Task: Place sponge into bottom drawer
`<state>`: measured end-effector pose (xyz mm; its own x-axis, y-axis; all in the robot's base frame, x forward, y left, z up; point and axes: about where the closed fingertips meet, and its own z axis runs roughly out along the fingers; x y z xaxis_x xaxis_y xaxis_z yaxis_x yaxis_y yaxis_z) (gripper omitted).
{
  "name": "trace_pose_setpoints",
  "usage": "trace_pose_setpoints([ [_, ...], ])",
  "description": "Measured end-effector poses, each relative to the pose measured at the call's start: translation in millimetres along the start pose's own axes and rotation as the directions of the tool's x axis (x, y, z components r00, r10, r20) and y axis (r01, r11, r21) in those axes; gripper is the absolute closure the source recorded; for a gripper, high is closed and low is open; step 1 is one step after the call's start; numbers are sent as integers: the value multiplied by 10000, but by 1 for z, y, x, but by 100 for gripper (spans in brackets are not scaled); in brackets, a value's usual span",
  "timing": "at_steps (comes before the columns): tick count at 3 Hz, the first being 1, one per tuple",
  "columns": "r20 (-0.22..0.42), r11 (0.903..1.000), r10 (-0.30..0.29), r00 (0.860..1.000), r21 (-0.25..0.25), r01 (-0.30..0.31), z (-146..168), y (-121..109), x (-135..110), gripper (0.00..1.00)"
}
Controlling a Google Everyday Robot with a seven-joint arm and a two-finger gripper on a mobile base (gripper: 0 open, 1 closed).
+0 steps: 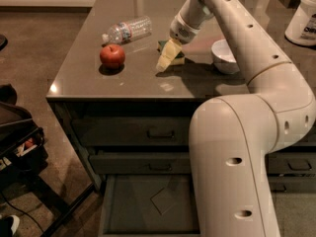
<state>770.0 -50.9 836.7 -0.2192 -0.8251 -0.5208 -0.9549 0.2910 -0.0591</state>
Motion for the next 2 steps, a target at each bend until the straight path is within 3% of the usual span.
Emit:
trace_pose_setpoints([
  [2,0,10000,0,10000,0,0,0,0,0,42],
])
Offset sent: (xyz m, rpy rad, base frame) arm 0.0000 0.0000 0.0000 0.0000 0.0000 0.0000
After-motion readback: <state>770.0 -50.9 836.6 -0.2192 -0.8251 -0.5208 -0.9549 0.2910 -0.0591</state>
